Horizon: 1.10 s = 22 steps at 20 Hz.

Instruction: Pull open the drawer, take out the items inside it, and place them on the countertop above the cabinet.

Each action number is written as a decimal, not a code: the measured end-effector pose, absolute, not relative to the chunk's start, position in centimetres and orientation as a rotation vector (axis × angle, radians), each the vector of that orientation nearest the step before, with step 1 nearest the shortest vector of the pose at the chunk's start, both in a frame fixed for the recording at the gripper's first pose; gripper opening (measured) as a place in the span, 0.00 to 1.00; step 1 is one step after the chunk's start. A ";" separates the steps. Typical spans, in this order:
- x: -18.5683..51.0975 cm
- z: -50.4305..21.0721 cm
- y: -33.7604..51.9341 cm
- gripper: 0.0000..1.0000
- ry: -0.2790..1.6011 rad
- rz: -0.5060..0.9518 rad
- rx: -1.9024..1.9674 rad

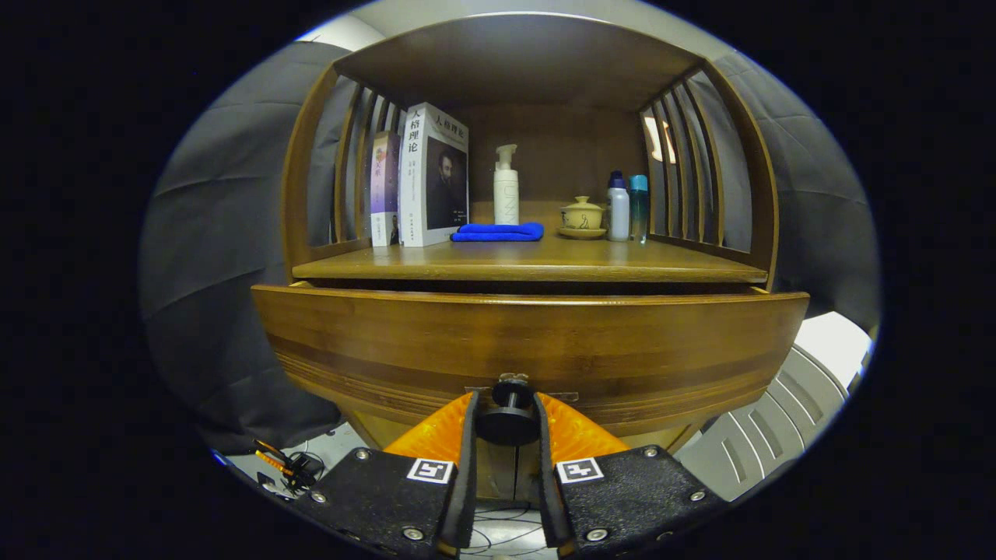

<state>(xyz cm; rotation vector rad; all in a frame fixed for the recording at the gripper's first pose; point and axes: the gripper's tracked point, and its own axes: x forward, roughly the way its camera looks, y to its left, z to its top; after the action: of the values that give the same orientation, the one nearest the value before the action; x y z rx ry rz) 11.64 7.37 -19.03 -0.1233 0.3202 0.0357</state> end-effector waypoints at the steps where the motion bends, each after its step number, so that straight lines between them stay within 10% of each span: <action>1: 10.9 -19.1 7.4 0.35 0.322 0.038 -0.124; 22: 1.4 -18.7 8.7 0.35 0.334 0.082 -0.119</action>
<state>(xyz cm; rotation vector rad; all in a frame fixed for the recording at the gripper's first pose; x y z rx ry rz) 1.36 8.73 -18.68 -0.1192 0.3338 0.0815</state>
